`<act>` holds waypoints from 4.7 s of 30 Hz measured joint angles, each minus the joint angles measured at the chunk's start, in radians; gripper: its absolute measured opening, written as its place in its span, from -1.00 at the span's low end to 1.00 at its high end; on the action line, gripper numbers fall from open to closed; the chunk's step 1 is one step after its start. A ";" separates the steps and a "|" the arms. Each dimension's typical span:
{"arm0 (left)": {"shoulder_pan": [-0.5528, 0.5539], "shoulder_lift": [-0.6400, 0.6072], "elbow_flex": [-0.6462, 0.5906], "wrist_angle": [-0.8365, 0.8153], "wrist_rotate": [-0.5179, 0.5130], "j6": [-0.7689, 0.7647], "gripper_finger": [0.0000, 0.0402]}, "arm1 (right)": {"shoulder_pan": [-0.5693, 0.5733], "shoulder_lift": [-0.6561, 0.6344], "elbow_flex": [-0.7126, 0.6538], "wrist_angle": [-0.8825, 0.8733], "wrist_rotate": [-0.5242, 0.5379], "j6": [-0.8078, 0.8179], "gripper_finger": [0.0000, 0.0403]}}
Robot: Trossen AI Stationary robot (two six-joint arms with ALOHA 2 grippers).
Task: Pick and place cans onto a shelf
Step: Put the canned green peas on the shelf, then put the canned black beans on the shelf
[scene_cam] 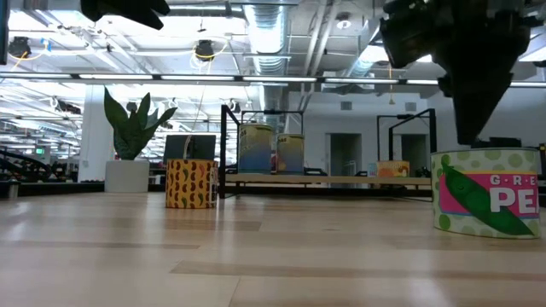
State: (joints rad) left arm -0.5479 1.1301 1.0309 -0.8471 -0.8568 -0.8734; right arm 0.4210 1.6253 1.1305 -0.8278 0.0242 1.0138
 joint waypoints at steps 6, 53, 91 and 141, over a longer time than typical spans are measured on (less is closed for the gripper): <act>0.000 0.000 0.000 0.000 -0.010 0.000 -0.19 | 0.000 0.000 0.000 0.021 0.002 -0.028 -0.30; 0.000 0.000 0.000 0.000 -0.015 0.005 -0.19 | -0.106 -0.031 -0.088 0.123 -0.053 0.009 -0.98; 0.000 0.000 0.000 0.001 -0.086 -0.060 -0.19 | -1.066 0.028 0.304 -0.051 0.096 -0.683 -0.98; 0.000 0.000 0.000 0.000 -0.036 -0.074 -0.19 | -1.084 0.184 0.465 -0.101 0.167 -0.827 -0.63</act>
State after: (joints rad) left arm -0.5476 1.1301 1.0309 -0.8467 -0.8930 -0.9474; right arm -0.6628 1.8095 1.5951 -0.9284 0.1908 0.1863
